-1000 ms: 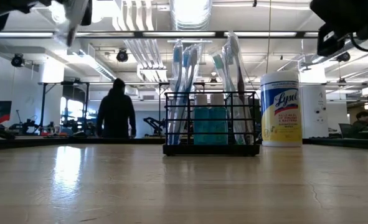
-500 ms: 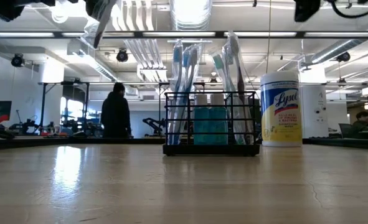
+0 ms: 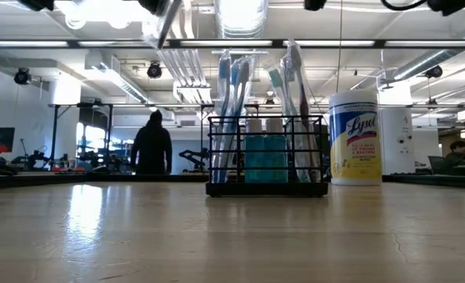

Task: Pick & Place toothbrushing station
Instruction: Put the purple toothbrush into the wire organizer

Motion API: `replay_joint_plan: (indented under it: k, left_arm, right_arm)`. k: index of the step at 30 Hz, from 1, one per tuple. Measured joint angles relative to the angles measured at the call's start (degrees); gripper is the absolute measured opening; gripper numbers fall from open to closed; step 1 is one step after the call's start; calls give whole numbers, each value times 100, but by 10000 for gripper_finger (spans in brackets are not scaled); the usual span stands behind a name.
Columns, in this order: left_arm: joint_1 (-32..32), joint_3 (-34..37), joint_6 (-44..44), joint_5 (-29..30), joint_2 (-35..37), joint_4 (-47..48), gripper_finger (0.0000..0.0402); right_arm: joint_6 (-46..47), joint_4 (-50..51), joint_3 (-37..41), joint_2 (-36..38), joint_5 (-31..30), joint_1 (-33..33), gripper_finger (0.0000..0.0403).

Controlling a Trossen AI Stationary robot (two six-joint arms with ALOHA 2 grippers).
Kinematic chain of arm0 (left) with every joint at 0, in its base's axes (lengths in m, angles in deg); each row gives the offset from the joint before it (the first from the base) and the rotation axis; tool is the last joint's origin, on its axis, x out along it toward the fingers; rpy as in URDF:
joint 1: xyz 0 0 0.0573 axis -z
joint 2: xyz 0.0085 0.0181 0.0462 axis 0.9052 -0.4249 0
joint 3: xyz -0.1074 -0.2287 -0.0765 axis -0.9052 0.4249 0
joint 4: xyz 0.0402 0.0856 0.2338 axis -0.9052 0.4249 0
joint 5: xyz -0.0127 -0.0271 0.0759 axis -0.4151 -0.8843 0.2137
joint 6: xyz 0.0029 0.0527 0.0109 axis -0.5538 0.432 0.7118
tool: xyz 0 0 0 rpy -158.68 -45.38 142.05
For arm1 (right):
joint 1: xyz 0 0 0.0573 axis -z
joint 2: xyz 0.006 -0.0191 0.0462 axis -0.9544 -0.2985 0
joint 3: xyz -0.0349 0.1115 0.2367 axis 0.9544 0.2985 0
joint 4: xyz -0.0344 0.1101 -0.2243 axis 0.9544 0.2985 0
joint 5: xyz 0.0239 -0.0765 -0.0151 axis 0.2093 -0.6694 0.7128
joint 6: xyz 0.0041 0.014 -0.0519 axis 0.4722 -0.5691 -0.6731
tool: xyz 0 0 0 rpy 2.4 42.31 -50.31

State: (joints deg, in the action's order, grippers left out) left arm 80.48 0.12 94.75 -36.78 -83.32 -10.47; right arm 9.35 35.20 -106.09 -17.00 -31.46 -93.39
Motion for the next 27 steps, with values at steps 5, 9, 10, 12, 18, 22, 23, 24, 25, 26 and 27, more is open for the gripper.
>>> replay_joint_plan:
  k: [5, 9, 10, 12, 18, 22, 23, 24, 25, 26, 27]
  left_arm:
    - [-42, -341, 85, -164, -292, 33, 0]
    - [-141, -524, 101, -314, -509, 46, 0]
    - [-166, -568, 99, -361, -574, 55, 0]
    - [-207, -634, 98, -413, -662, 43, 0]
    - [-335, -770, 74, -609, -887, 34, 0]
    - [-363, -855, 66, -726, -978, 28, 0]
    - [-364, -858, 66, -736, -979, 52, 0]
    - [-364, -865, 66, -742, -991, 50, 0]
    - [-367, -895, 66, -742, -1017, 25, 0]
    - [-371, -906, 66, -744, -1023, 11, 0]
    - [-371, -906, 66, -748, -1023, 55, 0]
  right_arm:
    - [99, 0, -327, -444, 145, 280, 191]
    - [100, -63, -526, -660, 201, 381, 192]
    - [91, -83, -547, -680, 216, 392, 192]
    - [39, -112, -581, -710, 266, 400, 191]
    - [53, -338, -593, -697, 520, 389, 174]
    - [98, -327, -586, -704, 629, 398, 159]
    - [100, -318, -586, -704, 642, 396, 154]
    - [102, -293, -586, -704, 651, 391, 150]
    - [104, -271, -586, -704, 651, 389, 145]
    - [109, -263, -586, -704, 653, 389, 139]
    - [115, -263, -584, -704, 653, 391, 133]
